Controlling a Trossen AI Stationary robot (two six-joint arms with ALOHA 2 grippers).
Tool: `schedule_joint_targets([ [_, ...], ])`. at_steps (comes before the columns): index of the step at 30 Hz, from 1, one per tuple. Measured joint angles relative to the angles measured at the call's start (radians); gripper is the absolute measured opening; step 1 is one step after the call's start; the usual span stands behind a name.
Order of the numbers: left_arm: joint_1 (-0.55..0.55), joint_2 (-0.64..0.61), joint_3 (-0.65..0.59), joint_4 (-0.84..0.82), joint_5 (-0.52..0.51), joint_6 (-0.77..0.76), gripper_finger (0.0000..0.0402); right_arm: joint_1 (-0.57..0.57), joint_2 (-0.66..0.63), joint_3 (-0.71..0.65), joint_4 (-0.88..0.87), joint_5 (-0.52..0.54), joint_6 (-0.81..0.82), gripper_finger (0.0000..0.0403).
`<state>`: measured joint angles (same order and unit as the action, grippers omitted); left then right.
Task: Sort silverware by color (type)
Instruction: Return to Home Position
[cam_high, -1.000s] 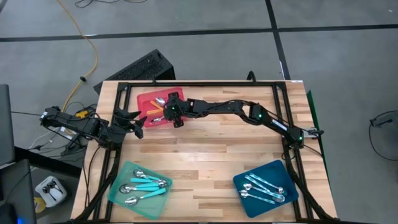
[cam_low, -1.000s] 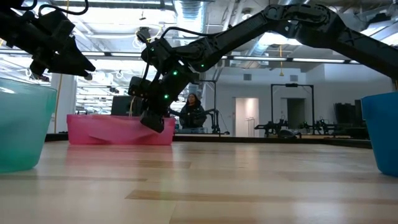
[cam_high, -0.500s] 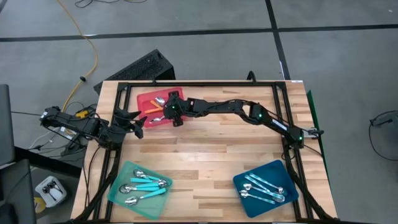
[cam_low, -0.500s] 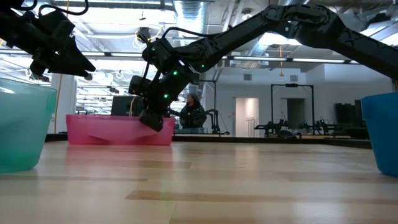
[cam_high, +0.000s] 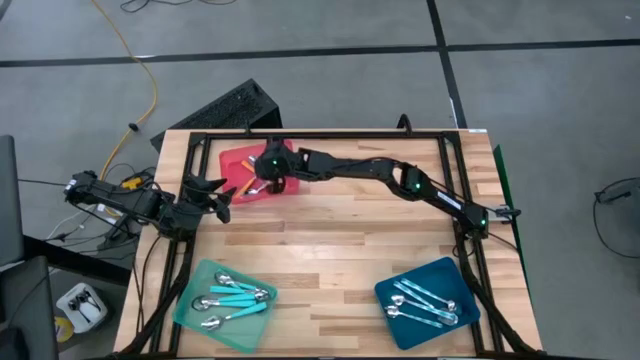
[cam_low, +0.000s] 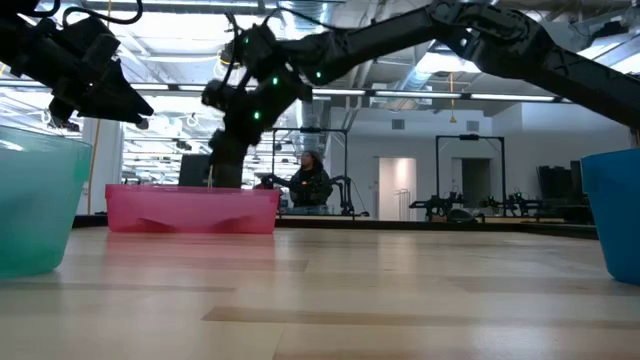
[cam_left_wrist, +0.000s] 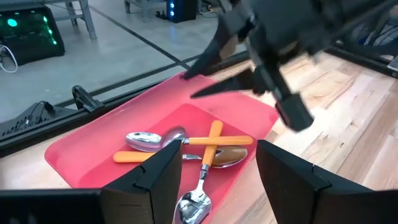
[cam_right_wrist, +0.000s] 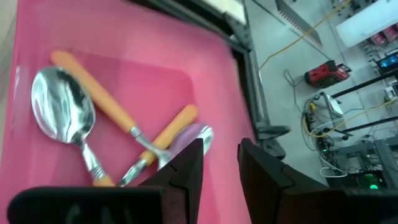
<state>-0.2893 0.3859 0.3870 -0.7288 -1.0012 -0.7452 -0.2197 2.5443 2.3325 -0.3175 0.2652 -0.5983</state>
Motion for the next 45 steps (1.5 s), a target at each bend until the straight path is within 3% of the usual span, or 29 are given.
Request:
schedule_joint_targets([
  [16, 0.000, 0.000, 0.000, 0.003, 0.011, -0.027, 0.0190, 0.037, -0.246, 0.010, -0.349, 0.023, 0.007, 0.0122],
  [20, 0.000, 0.000, 0.000, 0.004, 0.010, -0.027, 0.0190, 0.061, -0.313, 0.011, -0.433, 0.179, -0.126, 0.0122],
  [23, 0.000, 0.000, 0.000, 0.003, 0.011, -0.027, 0.0190, 0.075, -0.353, 0.011, -0.496, 0.326, -0.123, 0.0122],
  [27, 0.000, 0.000, 0.000, 0.002, 0.086, -0.022, 0.0190, 0.081, -0.413, 0.011, -0.613, 0.336, -0.008, 0.0122],
  [30, 0.000, 0.000, 0.000, 0.002, 0.160, -0.020, 0.0190, 0.080, -0.458, 0.011, -0.776, 0.223, 0.068, 0.0122],
  [33, 0.000, 0.000, 0.000, 0.001, 0.193, -0.019, 0.0190, 0.068, -0.500, 0.010, -0.961, -0.056, 0.081, 0.0122],
  [37, 0.000, 0.000, 0.000, 0.001, 0.185, -0.019, 0.0190, 0.028, -0.545, 0.010, -1.024, -0.405, 0.137, 0.0122],
  [45, 0.000, 0.000, 0.000, 0.001, 0.173, -0.012, 0.0190, -0.067, -0.648, 0.010, -1.056, -0.688, 0.157, 0.0122],
])
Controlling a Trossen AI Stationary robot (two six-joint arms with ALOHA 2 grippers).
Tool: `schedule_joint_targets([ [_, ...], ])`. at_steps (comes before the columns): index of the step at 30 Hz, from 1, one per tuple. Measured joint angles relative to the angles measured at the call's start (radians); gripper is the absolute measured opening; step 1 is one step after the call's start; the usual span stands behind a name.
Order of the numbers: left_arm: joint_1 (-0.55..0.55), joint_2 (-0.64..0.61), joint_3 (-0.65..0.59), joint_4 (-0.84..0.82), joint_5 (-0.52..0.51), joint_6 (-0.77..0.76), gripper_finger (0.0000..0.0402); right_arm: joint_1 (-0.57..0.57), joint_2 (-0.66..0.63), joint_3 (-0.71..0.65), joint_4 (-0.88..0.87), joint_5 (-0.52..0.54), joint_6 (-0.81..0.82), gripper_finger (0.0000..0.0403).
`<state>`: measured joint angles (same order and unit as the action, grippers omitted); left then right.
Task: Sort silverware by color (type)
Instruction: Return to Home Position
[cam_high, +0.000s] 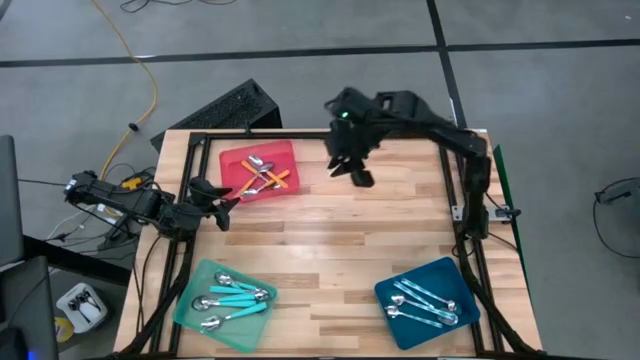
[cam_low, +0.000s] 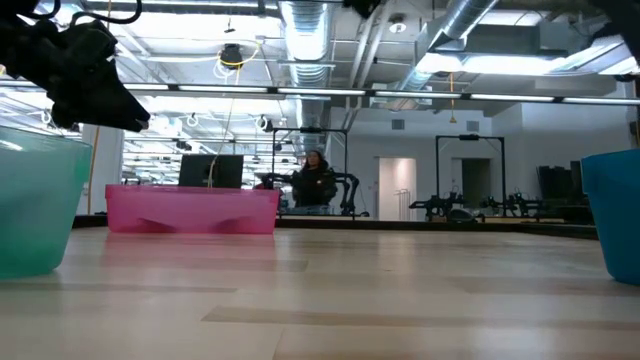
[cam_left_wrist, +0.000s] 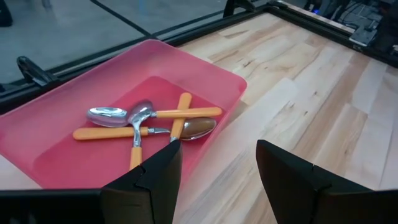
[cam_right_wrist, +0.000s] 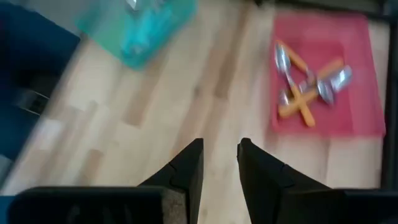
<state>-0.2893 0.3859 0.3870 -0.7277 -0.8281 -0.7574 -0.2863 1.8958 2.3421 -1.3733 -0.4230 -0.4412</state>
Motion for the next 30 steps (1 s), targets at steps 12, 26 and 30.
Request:
schedule_joint_targets([
  [12, 0.000, 0.000, 0.000, 0.040, -0.020, 0.005, 0.0190, -0.008, -0.429, -0.277, 0.179, -0.033, 0.057, 0.0122],
  [26, 0.000, 0.000, 0.000, 0.239, -0.045, 0.103, 0.0190, -0.032, -1.072, -1.420, 1.151, 0.041, 0.423, 0.0122],
  [30, 0.000, 0.000, 0.000, 0.253, -0.041, 0.108, 0.0190, -0.030, -1.203, -1.601, 1.297, 0.041, 0.478, 0.0122],
])
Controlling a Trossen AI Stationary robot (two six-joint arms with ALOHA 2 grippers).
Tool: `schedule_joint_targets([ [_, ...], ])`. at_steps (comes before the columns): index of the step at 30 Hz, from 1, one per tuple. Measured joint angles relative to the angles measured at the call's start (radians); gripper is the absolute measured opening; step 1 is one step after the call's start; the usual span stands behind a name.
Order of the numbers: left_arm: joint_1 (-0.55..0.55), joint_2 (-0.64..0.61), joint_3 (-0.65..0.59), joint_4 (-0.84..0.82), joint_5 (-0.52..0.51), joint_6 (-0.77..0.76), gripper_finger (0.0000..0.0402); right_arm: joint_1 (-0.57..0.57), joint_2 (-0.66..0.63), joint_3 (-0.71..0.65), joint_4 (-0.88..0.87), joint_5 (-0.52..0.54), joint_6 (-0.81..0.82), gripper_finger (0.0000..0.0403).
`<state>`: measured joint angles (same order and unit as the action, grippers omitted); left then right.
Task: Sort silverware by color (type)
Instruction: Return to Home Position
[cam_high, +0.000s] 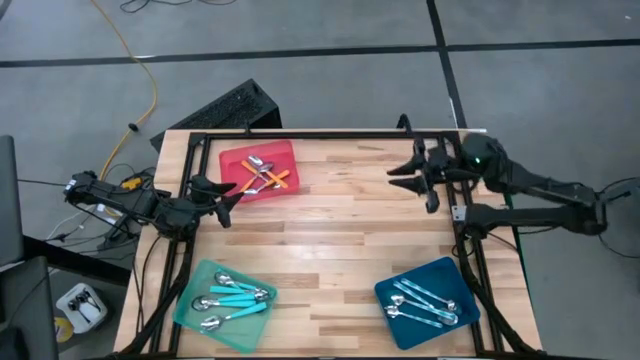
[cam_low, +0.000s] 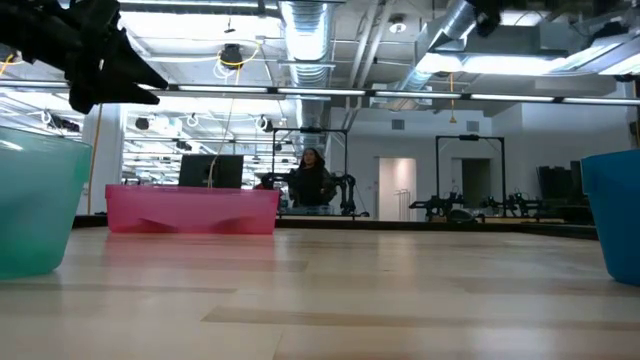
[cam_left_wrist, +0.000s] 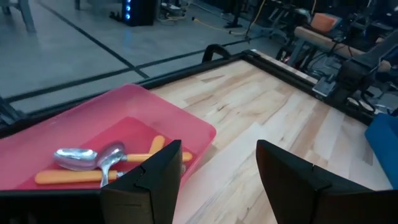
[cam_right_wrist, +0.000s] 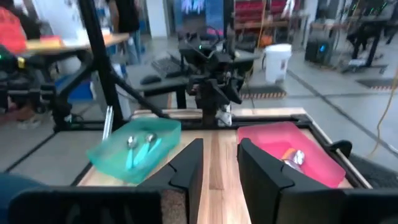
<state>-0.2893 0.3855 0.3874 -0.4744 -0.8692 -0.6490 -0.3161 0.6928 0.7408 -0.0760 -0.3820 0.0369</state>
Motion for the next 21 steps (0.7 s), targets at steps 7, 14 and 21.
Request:
schedule_joint_targets([
  [7, -0.015, -0.063, 0.104, 0.016, -0.010, 0.143, 0.0190, -0.002, -0.219, -0.235, 0.116, 0.090, 0.079, 0.0122],
  [14, -0.047, -0.219, 0.130, -0.020, -0.104, 0.230, 0.0190, 0.013, -0.348, -0.338, 0.111, 0.094, 0.092, 0.0122],
  [21, -0.064, -0.375, 0.069, -0.082, -0.048, 0.173, 0.0190, 0.013, -0.459, -0.418, 0.107, 0.097, 0.140, 0.0122],
])
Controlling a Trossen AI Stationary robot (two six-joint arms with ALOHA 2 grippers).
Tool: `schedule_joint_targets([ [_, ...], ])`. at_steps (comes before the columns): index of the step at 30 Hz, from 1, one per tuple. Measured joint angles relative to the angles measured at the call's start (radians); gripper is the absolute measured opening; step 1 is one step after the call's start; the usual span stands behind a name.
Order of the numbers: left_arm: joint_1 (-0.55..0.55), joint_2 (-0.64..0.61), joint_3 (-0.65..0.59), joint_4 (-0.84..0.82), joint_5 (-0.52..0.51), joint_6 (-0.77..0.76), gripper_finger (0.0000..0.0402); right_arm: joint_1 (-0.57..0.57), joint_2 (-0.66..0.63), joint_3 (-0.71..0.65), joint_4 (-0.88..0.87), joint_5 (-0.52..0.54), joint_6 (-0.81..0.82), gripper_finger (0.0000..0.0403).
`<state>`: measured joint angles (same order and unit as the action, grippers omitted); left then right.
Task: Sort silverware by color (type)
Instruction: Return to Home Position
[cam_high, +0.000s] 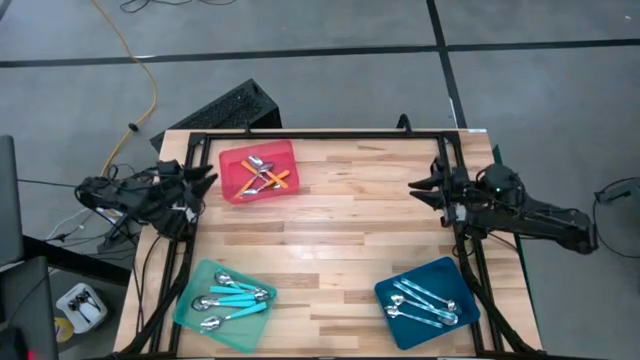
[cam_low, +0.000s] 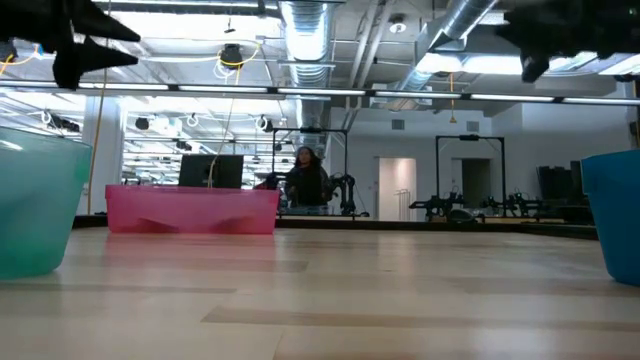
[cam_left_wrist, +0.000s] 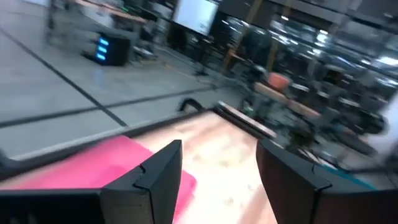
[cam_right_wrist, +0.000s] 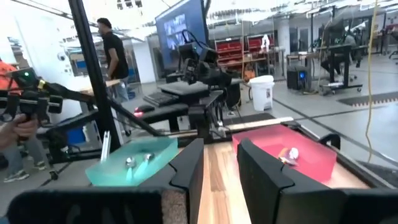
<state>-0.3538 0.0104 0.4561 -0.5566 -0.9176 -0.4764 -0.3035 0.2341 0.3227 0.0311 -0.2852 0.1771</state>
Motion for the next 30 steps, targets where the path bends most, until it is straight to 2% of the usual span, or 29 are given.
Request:
schedule_joint_targets([
  [5, 0.000, -0.006, -0.091, 0.034, 0.109, -0.041, 0.0190, 0.001, -0.084, -0.100, 0.076, 0.000, 0.036, 0.0122],
  [8, -0.002, -0.007, -0.134, 0.131, 0.152, -0.020, 0.0190, 0.010, -0.144, -0.162, 0.151, 0.000, 0.052, 0.0122],
  [12, -0.017, -0.008, -0.185, 0.258, 0.218, 0.024, 0.0190, 0.028, -0.233, -0.229, 0.164, 0.000, 0.084, 0.0122],
  [15, -0.045, -0.006, -0.247, 0.347, 0.249, 0.038, 0.0190, 0.058, -0.231, -0.277, 0.190, -0.002, 0.111, 0.0122],
  [22, -0.148, -0.007, -0.401, 0.578, 0.235, 0.080, 0.0190, 0.123, -0.231, -0.314, 0.224, 0.036, 0.115, 0.0122],
  [27, -0.244, -0.003, -0.445, 0.655, 0.199, 0.142, 0.0190, 0.179, -0.232, -0.314, 0.176, 0.126, 0.080, 0.0122],
  [30, -0.299, -0.009, -0.441, 0.621, 0.199, 0.195, 0.0190, 0.208, -0.231, -0.314, 0.130, 0.180, 0.065, 0.0122],
])
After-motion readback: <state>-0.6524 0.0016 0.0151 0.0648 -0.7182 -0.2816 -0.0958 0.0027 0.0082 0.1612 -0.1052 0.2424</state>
